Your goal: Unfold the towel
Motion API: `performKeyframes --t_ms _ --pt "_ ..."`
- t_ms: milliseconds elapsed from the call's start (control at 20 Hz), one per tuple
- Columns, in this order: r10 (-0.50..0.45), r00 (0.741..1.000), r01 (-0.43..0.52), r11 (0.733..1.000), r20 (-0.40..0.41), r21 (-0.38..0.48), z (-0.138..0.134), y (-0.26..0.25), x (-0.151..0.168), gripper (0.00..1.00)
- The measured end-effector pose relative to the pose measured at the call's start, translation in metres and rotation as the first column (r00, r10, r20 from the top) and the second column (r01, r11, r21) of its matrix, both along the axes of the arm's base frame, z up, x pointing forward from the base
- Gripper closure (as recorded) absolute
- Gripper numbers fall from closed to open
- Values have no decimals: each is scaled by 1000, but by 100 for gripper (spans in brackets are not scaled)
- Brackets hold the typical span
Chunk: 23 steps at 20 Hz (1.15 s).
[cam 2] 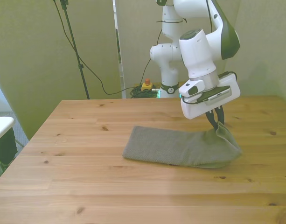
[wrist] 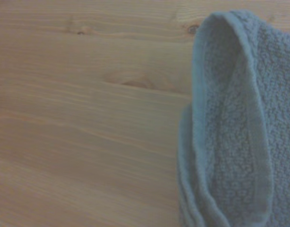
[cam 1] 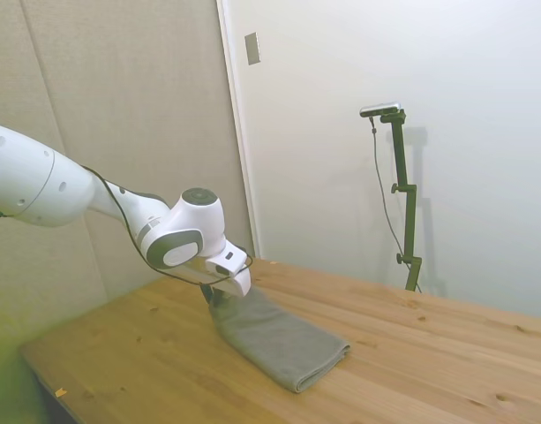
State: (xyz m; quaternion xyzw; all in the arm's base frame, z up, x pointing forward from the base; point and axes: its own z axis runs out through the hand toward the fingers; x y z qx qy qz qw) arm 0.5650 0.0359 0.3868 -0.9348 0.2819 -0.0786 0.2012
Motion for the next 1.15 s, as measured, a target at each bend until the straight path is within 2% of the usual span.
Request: performKeyframes --t_ms 550,650,700,850,1000,1150 --pt "22 1000 -22 1000 5 7 8 22 -3 0" --pt "-2 1000 1 1000 -14 -26 12 24 -5 0" --pt "-47 999 44 996 -28 -73 15 20 -7 0" --pt "-152 988 145 973 -27 -181 27 7 -13 0" --pt "-234 971 216 944 -44 -249 45 13 -24 0" --pt "-349 934 307 893 -75 -330 62 15 -43 0"
